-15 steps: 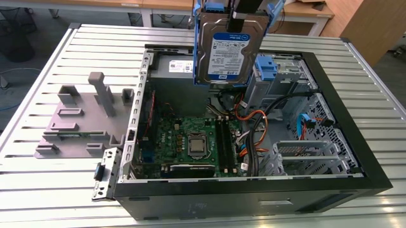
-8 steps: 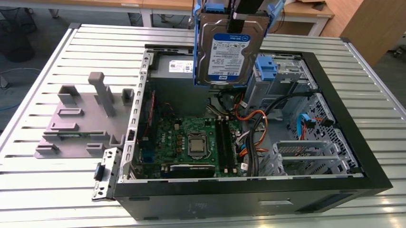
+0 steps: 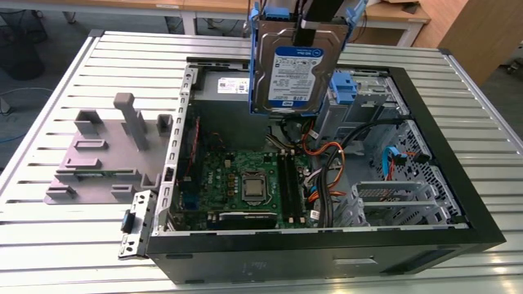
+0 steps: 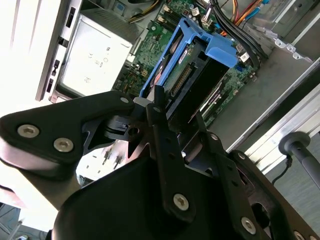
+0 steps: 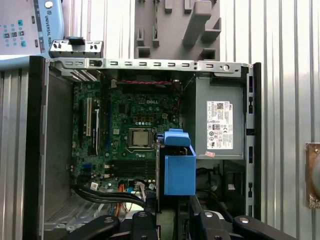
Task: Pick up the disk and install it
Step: 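Pick up the disk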
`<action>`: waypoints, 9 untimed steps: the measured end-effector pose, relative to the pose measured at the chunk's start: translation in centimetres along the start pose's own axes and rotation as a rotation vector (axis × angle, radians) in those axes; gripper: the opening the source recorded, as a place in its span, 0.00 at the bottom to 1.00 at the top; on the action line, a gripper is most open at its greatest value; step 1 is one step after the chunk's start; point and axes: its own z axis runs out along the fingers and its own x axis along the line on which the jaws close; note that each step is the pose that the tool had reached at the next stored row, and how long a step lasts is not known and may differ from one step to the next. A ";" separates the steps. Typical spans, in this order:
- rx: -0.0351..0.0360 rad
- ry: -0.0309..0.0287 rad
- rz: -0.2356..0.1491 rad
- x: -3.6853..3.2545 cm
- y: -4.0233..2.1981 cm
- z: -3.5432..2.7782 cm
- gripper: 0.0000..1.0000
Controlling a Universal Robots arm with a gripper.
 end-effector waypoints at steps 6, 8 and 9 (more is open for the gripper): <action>0.0000 0.0001 0.000 0.68 0.00 0.00 0.35; 0.0000 0.0000 0.000 0.93 0.00 0.00 0.35; 0.0000 -0.0001 0.000 1.06 0.00 0.00 0.35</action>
